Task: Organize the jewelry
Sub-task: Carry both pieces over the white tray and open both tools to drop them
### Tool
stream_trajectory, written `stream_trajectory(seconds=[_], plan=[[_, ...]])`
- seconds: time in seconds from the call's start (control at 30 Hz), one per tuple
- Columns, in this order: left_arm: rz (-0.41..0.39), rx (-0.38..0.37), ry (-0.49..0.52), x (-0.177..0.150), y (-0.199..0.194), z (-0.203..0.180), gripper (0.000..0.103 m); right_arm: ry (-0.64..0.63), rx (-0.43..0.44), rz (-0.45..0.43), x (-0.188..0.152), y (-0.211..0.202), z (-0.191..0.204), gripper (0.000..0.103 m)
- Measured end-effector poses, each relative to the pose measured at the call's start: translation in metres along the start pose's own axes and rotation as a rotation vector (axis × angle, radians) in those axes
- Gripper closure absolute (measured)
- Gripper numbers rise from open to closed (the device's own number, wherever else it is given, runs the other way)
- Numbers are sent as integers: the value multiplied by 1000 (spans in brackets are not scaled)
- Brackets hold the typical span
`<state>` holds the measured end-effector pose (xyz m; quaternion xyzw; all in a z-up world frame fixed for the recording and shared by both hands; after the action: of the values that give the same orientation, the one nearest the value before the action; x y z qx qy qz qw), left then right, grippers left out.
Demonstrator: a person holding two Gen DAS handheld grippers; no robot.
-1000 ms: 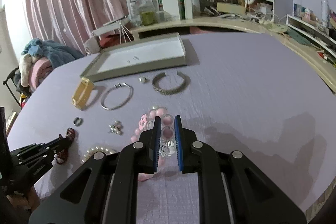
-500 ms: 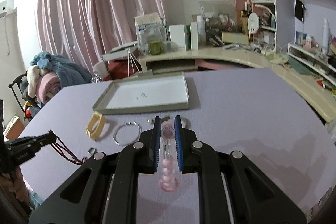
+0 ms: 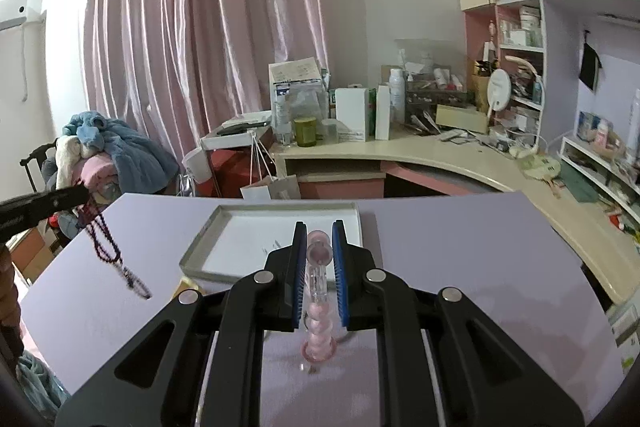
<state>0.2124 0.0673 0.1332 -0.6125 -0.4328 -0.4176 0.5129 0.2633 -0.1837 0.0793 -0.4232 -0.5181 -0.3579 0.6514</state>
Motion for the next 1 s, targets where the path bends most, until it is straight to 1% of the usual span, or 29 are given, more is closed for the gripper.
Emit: stream_trajectory(seconds=[0.13, 0.33, 0.53, 0.7, 0.83, 1.0], plan=[[12, 6, -22, 19, 42, 11, 98, -13, 14, 11, 12, 30, 1, 89], [51, 43, -38, 25, 105, 32, 98, -22, 43, 58, 10, 84, 5, 89], [104, 79, -50, 14, 166, 54, 98, -3, 52, 89, 3, 134, 3, 89], [141, 100, -61, -1, 204, 70, 98, -9, 51, 125, -7, 169, 4, 89], [164, 116, -68, -12, 228, 81, 98, 0, 52, 150, -15, 187, 4, 89], [198, 139, -64, -29, 241, 88, 96, -2, 59, 173, -24, 196, 4, 89]])
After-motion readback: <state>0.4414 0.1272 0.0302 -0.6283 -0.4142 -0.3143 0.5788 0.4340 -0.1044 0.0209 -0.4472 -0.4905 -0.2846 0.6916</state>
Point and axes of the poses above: each gripper's, at about its wrist camera, not at the fingertips, and y roughly the way its jaws point, z to its left, x to its top, the point moved 2 cm from there along y, roughly the way its jaws point, and after that the axes turned 15 degrees about -z, right-handed, at the moved point
